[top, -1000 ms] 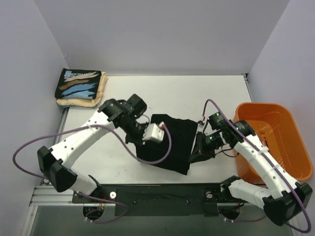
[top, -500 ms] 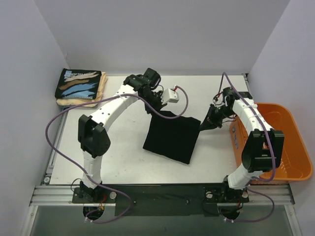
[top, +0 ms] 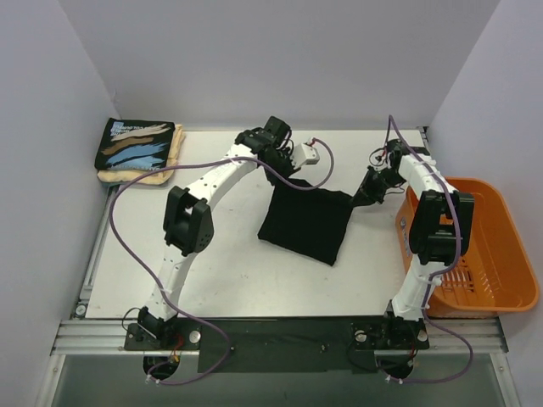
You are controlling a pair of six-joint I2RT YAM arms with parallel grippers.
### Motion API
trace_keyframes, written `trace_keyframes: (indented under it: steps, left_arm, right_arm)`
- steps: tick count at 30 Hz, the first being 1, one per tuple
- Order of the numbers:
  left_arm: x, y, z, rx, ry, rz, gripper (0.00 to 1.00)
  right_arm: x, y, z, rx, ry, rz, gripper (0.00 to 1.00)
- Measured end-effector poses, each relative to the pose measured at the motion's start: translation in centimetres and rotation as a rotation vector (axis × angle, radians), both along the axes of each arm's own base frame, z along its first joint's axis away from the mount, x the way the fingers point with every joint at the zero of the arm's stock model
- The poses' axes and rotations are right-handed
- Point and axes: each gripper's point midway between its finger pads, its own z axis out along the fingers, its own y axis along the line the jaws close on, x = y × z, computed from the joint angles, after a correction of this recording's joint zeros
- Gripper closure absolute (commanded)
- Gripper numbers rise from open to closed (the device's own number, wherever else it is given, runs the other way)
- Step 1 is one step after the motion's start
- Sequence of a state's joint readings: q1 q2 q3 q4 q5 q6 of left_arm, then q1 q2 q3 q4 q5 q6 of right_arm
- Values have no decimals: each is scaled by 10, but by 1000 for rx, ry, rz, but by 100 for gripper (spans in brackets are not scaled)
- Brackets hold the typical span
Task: Fold and stack the t-shirts
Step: Fold the long partially folded tshirt into a neat square
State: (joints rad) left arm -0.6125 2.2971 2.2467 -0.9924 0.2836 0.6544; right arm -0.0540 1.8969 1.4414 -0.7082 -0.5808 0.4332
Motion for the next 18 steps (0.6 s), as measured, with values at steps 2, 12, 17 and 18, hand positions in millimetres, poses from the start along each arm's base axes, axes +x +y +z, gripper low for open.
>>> trace_keyframes:
  steps: [2, 12, 17, 18]
  left_arm:
    - [8, -5, -7, -11, -9, 19, 100]
    - [35, -20, -2, -68, -106, 53, 100]
    - [60, -37, -6, -89, -205, 92, 54]
    - [64, -39, -10, -91, -215, 102, 49]
  right_arm:
    - [8, -3, -6, -18, 5, -15, 100]
    - [41, -17, -3, -84, -59, -91, 100]
    - [62, -22, -15, -108, -83, -152, 88]
    - [67, -24, -21, -116, -75, -165, 86]
